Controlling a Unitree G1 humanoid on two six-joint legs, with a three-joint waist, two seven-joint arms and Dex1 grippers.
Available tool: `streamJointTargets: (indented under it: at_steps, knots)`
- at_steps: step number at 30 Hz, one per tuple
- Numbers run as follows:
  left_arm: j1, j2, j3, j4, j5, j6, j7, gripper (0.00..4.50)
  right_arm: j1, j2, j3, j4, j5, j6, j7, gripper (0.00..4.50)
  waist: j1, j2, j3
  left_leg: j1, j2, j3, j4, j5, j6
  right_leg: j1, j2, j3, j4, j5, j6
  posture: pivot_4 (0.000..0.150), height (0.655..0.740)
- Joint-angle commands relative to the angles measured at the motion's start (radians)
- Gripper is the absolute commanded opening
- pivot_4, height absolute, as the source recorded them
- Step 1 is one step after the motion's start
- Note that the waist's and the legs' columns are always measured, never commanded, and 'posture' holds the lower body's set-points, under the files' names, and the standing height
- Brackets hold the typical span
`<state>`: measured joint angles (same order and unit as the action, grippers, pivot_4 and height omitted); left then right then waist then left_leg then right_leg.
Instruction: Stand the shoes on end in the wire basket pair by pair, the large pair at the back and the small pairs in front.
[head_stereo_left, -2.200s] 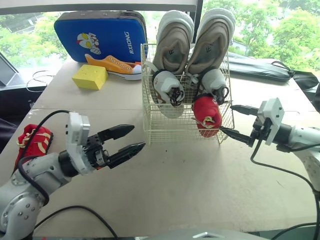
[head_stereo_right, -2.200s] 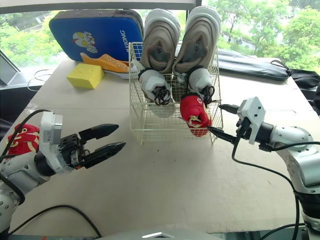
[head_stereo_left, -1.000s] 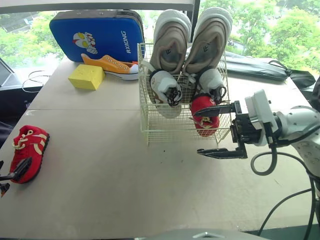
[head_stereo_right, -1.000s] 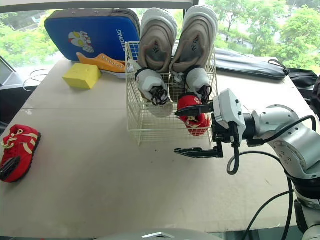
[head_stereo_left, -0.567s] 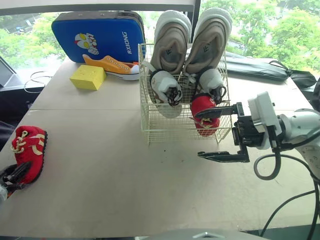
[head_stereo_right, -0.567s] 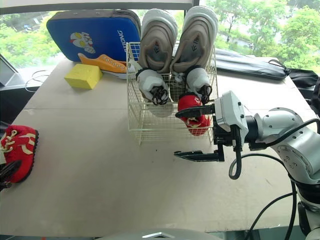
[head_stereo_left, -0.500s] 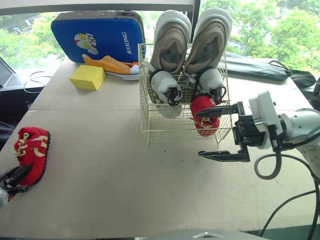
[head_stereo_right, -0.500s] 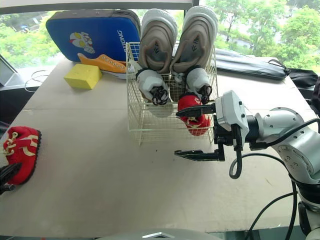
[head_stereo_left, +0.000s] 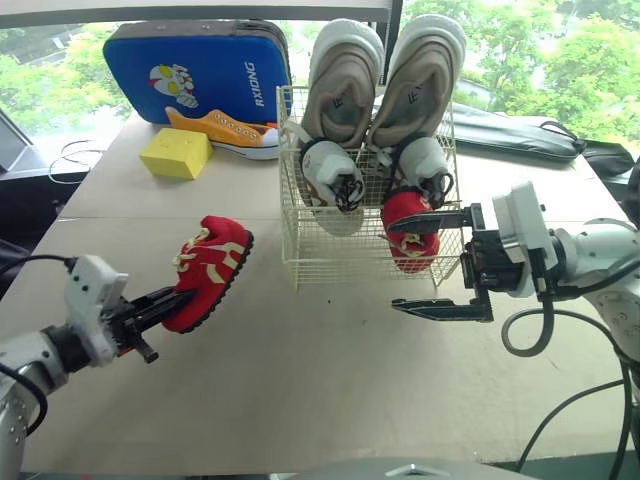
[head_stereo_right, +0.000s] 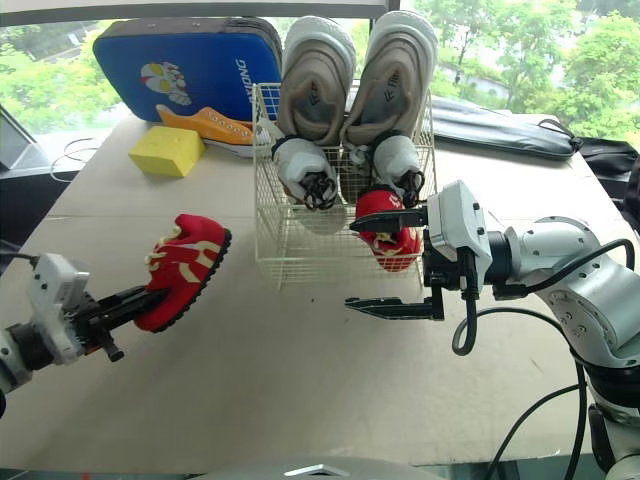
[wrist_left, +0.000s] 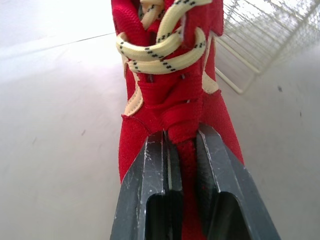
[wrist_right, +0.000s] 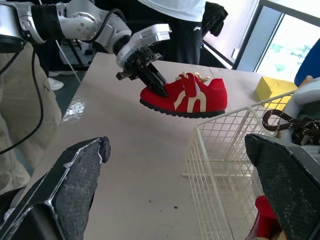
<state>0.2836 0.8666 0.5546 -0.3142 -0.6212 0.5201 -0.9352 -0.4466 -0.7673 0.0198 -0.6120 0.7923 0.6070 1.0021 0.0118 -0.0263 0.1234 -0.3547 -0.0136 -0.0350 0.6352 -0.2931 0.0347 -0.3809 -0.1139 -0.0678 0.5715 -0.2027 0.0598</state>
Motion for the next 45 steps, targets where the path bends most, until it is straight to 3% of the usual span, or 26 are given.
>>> streamJointTargets:
  at_steps: [1, 3, 15, 22, 26, 32, 35, 39, 42, 45]
  knots:
    - [-0.064, -0.028, -0.039, -0.077, -0.055, 0.069, 0.069, 0.12, 0.015, -0.002, -0.022, -0.053, 0.015, 0.008, -0.032, 4.50, 0.000, 0.000, 0.000, 0.000, 0.000, 0.000, 0.000, 0.000, 0.000, 0.000, 0.000, 0.000, 0.000, 0.000, 0.000, 0.150, 0.7400]
    - [-0.069, -0.040, -0.064, -0.091, -0.021, 0.053, 0.085, 0.12, 0.028, -0.002, -0.019, -0.067, 0.017, 0.013, -0.045, 4.50, 0.002, 0.000, 0.000, 0.000, 0.000, 0.000, 0.000, 0.000, 0.001, 0.000, 0.000, 0.001, -0.001, 0.001, -0.002, 0.150, 0.7400]
    - [-0.113, -0.255, 0.077, -0.298, -0.210, 0.075, 0.349, 0.12, 0.006, 0.041, 0.005, -0.026, 0.023, 0.020, -0.073, 4.50, 0.005, -0.002, 0.001, 0.001, 0.000, -0.002, 0.001, 0.000, 0.000, 0.003, 0.001, 0.001, -0.001, 0.001, -0.001, 0.150, 0.7400]
    - [0.097, -0.190, 0.051, -0.247, -0.033, 0.173, 0.418, 0.12, -0.035, 0.057, 0.028, 0.011, 0.009, 0.017, -0.051, 4.50, 0.001, -0.002, 0.001, 0.003, 0.001, -0.001, 0.001, 0.001, 0.002, 0.003, 0.006, 0.004, 0.000, 0.001, -0.002, 0.150, 0.7400]
    - [0.142, -0.171, 0.004, -0.259, -0.058, 0.315, 0.458, 0.12, -0.033, 0.057, 0.027, 0.006, 0.008, 0.017, -0.052, 4.50, 0.009, -0.001, 0.001, 0.003, 0.002, -0.003, 0.001, 0.001, 0.001, 0.003, 0.007, 0.004, -0.001, 0.000, 0.000, 0.150, 0.7400]
    - [0.099, -0.121, 0.017, -0.259, -0.152, 0.464, 0.442, 3.03, -0.013, 0.053, 0.013, -0.025, 0.017, 0.028, -0.077, 4.50, 0.003, 0.001, 0.001, 0.006, 0.001, -0.002, 0.001, -0.002, -0.003, 0.003, 0.007, 0.009, 0.001, -0.001, 0.002, 0.150, 0.7400]
    - [0.041, 0.004, 0.097, -0.121, -0.213, 0.513, 0.300, 4.48, 0.000, 0.047, 0.003, -0.043, 0.024, 0.033, -0.092, 4.50, 0.005, 0.000, 0.001, 0.006, 0.001, -0.003, 0.000, -0.002, -0.003, 0.003, 0.008, 0.008, 0.002, -0.001, 0.002, 0.150, 0.7400]
    - [-0.063, 0.251, 0.062, 0.145, -0.280, 0.604, 0.007, 4.48, 0.014, 0.042, -0.007, -0.060, 0.023, 0.036, -0.112, 4.50, 0.001, 0.000, 0.001, 0.008, 0.002, -0.006, -0.001, -0.001, -0.003, 0.003, 0.011, 0.008, 0.002, -0.002, 0.002, 0.150, 0.7400]
    - [-0.221, 0.392, -0.132, 0.345, -0.199, 0.552, -0.158, 4.48, 0.028, 0.034, -0.022, -0.082, 0.027, 0.042, -0.133, 4.50, 0.005, 0.000, 0.002, 0.008, 0.001, -0.005, -0.002, -0.001, -0.003, 0.002, 0.011, 0.010, 0.002, -0.002, 0.002, 0.150, 0.7400]
    - [-0.396, 0.430, -0.332, 0.477, -0.101, 0.491, -0.274, 4.48, 0.050, 0.021, -0.041, -0.106, 0.033, 0.048, -0.152, 4.50, 0.005, 0.001, 0.002, 0.007, -0.001, -0.004, -0.002, 0.000, -0.002, 0.001, 0.011, 0.012, 0.001, -0.002, 0.002, 0.150, 0.7400]
